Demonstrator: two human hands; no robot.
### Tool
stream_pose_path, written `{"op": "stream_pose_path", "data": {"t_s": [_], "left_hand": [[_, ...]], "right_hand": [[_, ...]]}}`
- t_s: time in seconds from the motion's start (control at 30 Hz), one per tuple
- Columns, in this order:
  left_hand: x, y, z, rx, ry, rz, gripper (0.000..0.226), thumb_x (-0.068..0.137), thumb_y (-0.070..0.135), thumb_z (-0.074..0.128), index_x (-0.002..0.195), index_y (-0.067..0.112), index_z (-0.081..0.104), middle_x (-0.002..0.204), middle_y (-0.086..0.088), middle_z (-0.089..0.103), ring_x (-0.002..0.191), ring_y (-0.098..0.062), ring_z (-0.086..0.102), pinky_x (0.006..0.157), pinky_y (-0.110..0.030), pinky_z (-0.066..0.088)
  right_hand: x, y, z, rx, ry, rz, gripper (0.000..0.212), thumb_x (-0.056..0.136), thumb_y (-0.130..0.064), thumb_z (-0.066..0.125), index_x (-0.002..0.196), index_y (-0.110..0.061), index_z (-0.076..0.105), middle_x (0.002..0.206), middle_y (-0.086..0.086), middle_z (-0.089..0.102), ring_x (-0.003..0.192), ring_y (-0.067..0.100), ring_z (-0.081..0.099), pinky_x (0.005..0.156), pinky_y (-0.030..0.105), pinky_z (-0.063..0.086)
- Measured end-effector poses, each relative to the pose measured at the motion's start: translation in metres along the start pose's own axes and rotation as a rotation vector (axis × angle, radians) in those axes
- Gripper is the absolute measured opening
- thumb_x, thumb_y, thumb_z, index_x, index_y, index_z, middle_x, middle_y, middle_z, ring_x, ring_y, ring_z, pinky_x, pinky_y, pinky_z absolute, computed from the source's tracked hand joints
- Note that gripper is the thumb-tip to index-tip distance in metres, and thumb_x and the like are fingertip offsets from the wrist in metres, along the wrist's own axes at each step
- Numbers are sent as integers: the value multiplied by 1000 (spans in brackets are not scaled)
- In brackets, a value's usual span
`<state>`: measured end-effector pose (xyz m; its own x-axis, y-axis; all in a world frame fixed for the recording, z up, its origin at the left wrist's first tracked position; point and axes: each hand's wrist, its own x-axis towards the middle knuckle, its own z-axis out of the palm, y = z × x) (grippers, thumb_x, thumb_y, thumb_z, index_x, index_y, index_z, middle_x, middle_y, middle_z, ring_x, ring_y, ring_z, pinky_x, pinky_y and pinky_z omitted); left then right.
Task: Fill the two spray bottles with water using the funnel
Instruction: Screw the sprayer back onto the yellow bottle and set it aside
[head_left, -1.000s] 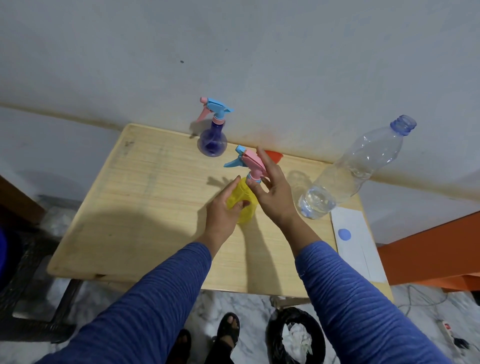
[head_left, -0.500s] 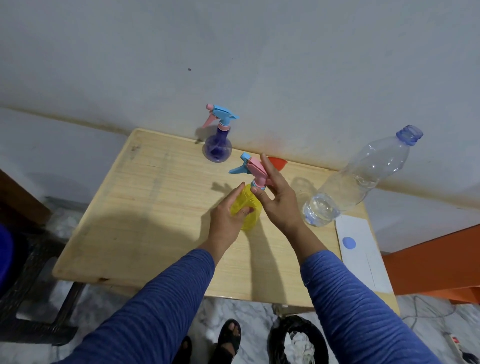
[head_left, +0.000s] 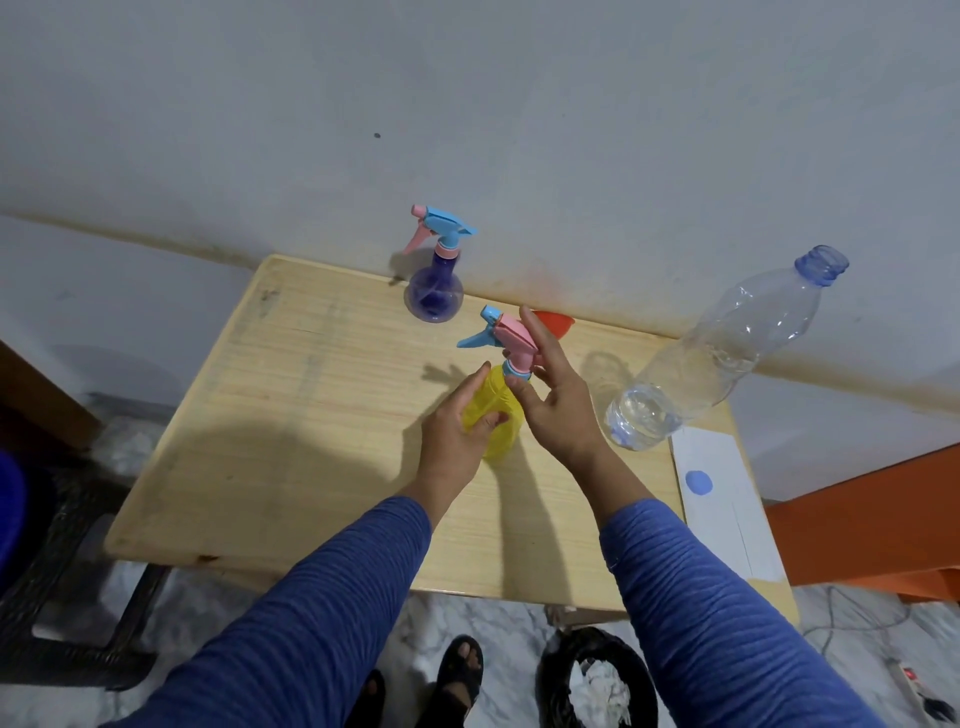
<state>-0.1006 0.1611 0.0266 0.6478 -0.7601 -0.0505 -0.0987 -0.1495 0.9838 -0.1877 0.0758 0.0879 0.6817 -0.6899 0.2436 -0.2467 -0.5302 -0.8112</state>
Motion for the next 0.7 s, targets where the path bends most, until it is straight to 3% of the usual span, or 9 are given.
{"op": "stream_pose_path", "data": {"t_s": [0.1, 0.17, 0.23, 0.3, 0.37, 0.47, 0.53, 0.63, 0.7], "left_hand": [[-1, 1, 0, 21, 5, 1, 61, 82, 17, 68, 135, 36, 45, 131, 13, 53, 115, 0, 46, 96, -16, 35], [-1, 2, 0, 25, 10, 0, 62, 82, 16, 68, 135, 36, 45, 131, 13, 54, 115, 0, 47, 95, -15, 36], [0, 2, -1, 17, 9, -3, 62, 82, 13, 68, 135, 36, 45, 130, 15, 54, 114, 3, 47, 93, -12, 36], [-1, 1, -1, 7, 7, -4, 62, 82, 14, 68, 135, 36, 45, 130, 14, 53, 113, 3, 46, 94, -12, 36], [-1, 1, 0, 16, 7, -1, 62, 82, 17, 68, 135, 37, 45, 132, 11, 54, 113, 3, 46, 94, -15, 36], [-1, 2, 1, 51, 15, 9, 61, 82, 18, 68, 136, 35, 44, 132, 10, 54, 113, 3, 44, 93, -13, 34], [-1, 1, 0, 54, 18, 11, 62, 82, 16, 68, 136, 36, 44, 132, 11, 54, 115, 1, 46, 94, -12, 34], [-2, 2, -1, 21, 6, 6, 61, 83, 14, 67, 136, 36, 45, 132, 11, 54, 115, 2, 47, 94, -12, 34], [-2, 1, 0, 10, 5, 2, 60, 83, 16, 67, 135, 37, 45, 131, 11, 54, 113, 3, 46, 93, -11, 34]], "right_hand": [[2, 0, 6, -51, 83, 5, 76, 80, -13, 71, 137, -42, 31, 127, -9, 51, 115, 17, 49, 99, 37, 44], [3, 0, 9, -53, 83, 11, 77, 78, -22, 73, 138, -41, 29, 122, 0, 52, 109, 21, 48, 97, 34, 43], [2, 1, 6, -36, 58, -17, 71, 84, -23, 66, 140, -39, 27, 131, -5, 50, 120, 18, 46, 104, 33, 39], [0, 3, 2, 17, 35, -16, 65, 89, -15, 60, 140, -39, 28, 138, -22, 42, 134, 11, 38, 111, 35, 34], [0, 2, 2, 24, 61, -4, 65, 87, -10, 62, 136, -43, 33, 133, -31, 43, 131, 9, 42, 109, 36, 37], [4, -1, 8, -42, 126, 27, 71, 79, -19, 73, 134, -43, 35, 121, -7, 54, 109, 16, 50, 98, 32, 42], [5, -1, 9, -46, 109, 31, 76, 78, -23, 74, 137, -42, 31, 119, -2, 53, 108, 20, 49, 98, 30, 40], [2, 3, 2, 16, 44, 6, 71, 85, -16, 66, 139, -42, 28, 133, -20, 47, 130, 15, 43, 109, 39, 37], [2, 4, 0, 26, 40, 21, 68, 85, -11, 64, 137, -44, 33, 134, -27, 45, 133, 12, 40, 109, 43, 37]]}}
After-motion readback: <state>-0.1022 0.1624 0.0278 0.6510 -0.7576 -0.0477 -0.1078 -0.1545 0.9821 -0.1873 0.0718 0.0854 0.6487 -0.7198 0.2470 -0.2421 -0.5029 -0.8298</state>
